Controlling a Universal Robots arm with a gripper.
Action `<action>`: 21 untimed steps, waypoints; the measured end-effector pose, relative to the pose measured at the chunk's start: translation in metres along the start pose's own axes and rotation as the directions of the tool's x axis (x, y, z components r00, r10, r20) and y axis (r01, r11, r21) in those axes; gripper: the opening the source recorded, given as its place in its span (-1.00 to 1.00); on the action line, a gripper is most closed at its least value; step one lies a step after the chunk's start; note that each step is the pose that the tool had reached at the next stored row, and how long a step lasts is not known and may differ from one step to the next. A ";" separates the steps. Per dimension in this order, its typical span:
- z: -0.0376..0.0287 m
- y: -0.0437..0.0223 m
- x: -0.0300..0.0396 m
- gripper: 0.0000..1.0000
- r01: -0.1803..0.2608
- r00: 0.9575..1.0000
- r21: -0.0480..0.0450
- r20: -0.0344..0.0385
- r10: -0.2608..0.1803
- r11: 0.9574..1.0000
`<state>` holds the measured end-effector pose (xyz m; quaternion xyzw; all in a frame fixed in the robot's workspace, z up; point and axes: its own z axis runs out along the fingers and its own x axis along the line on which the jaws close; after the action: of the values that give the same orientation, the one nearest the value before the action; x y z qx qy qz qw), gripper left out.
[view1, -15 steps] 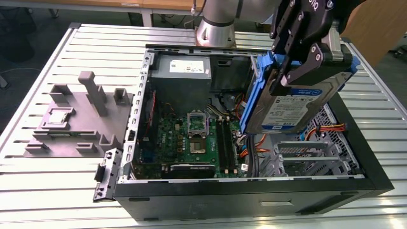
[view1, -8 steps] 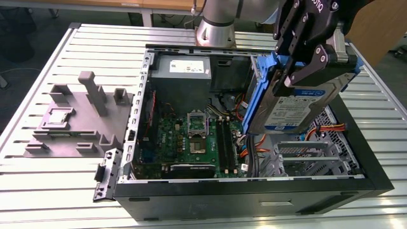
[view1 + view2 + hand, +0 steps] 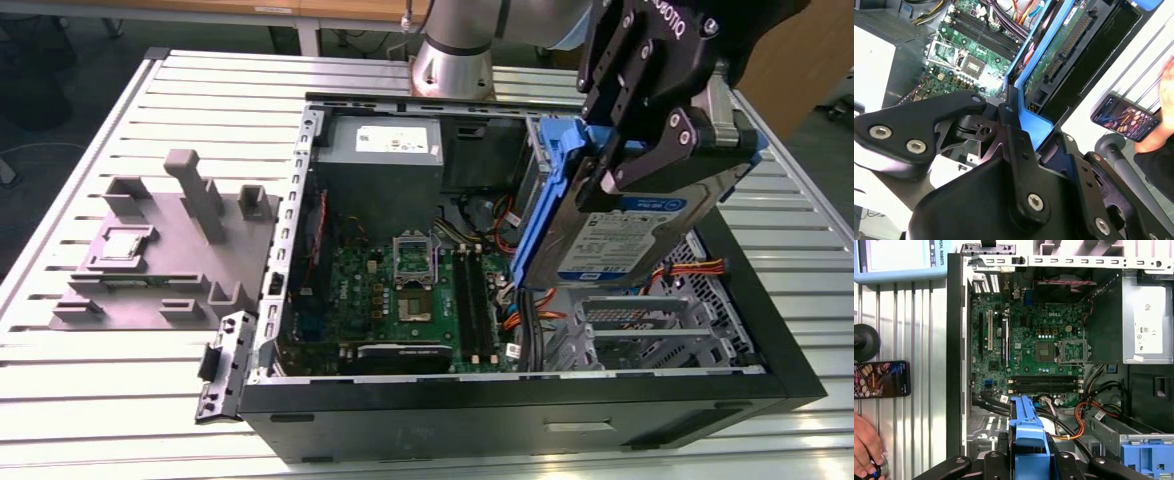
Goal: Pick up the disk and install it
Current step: 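Insert the disk into the insertion slot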
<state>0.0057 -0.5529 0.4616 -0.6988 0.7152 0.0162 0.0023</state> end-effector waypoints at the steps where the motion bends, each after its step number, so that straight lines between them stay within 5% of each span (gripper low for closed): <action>1: 0.0002 -0.0011 0.0002 -0.26 0.000 1.000 0.000 0.000 0.000 1.000; 16: 0.0023 -0.0194 0.0007 -0.26 0.000 1.000 0.000 0.000 0.000 1.000; 21: 0.0037 -0.0208 0.0026 -0.26 0.000 1.000 0.000 0.000 0.000 1.000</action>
<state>0.0264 -0.5559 0.4574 -0.6987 0.7152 0.0162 0.0022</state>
